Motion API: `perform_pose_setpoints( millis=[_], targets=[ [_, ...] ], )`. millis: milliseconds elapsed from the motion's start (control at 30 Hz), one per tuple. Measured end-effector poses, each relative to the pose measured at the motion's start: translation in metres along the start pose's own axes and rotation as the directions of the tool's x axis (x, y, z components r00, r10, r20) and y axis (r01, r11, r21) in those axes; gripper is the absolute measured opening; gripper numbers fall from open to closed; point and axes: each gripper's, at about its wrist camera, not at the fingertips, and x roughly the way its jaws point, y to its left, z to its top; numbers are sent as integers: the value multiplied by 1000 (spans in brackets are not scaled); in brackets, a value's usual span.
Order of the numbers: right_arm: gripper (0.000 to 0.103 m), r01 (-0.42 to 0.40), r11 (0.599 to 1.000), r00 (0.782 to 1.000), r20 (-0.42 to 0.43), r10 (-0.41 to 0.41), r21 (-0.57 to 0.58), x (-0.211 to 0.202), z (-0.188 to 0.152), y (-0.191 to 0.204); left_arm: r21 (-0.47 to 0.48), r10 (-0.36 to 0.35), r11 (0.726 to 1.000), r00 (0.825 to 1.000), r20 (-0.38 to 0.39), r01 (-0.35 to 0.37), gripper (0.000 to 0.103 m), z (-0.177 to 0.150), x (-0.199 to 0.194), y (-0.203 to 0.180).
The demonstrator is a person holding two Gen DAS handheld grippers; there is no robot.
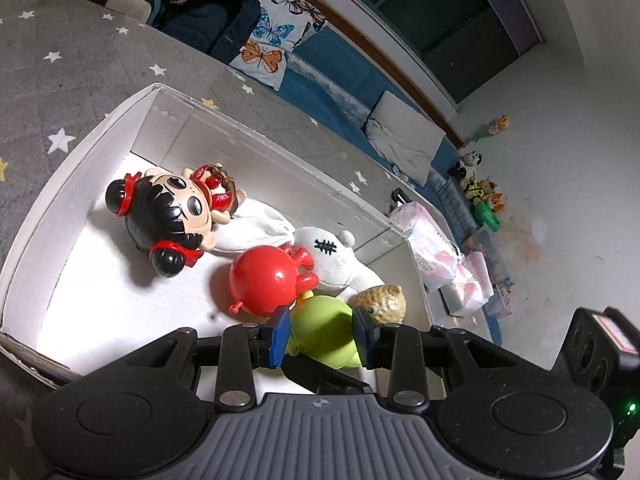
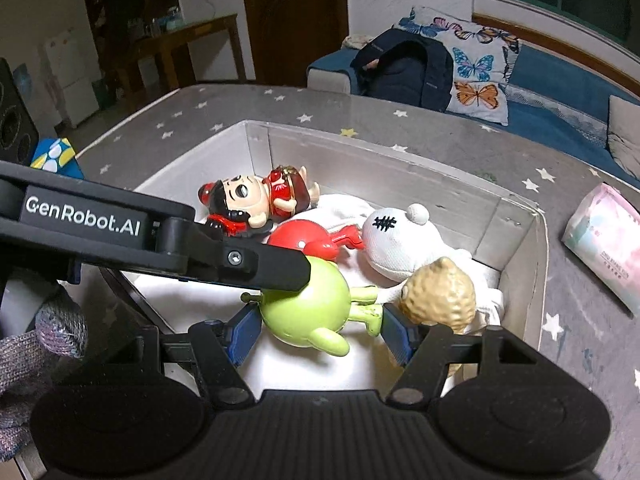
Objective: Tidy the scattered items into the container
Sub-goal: 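Carry the green toy into the white box and open the left tool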
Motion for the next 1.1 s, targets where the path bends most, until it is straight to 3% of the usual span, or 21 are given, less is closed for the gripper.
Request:
perform_pose_setpoints(
  millis=[467,1100],
  targets=[
    [66,-28,1000,997,-66,27,-14,13,8,-4,28,46,999,999,-14,-45,36,3,7,0],
    [67,-16,1000,998,-65,15,-15,10,8,-5,43,75,996,997,1,-75,36,3,5,1]
  ],
)
